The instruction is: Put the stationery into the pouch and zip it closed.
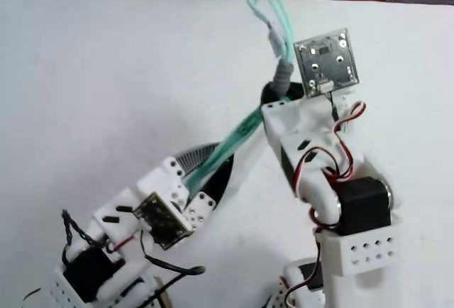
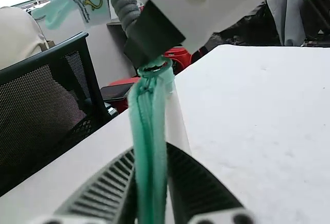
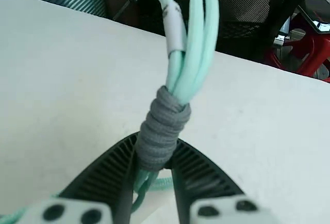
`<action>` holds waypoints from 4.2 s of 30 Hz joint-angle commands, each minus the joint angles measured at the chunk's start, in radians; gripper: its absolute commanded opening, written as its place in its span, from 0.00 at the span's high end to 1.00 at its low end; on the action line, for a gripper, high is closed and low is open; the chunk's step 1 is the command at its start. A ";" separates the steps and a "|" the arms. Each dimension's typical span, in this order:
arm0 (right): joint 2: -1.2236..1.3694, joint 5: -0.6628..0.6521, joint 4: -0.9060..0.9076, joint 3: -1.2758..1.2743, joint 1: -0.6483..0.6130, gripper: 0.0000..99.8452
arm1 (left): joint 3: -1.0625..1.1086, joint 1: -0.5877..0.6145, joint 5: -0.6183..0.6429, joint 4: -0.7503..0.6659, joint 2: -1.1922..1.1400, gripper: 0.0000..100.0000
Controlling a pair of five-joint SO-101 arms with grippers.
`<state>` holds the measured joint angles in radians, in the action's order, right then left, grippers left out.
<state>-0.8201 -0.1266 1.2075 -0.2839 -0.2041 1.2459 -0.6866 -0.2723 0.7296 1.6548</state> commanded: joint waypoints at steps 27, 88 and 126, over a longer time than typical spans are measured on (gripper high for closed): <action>0.015 -0.084 -0.435 -0.256 0.320 0.98 | -0.002 0.010 -0.017 0.049 0.007 0.98; 0.005 0.149 -0.189 -0.526 0.364 0.71 | 0.086 0.344 0.055 -0.341 0.002 0.98; 0.007 0.176 -0.602 -0.873 0.305 0.71 | -0.361 0.114 -0.425 -0.937 -1.383 0.87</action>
<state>-0.7986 0.0483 0.6229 -1.1630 0.0967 0.8730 -0.5086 -0.7127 -0.2217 0.2647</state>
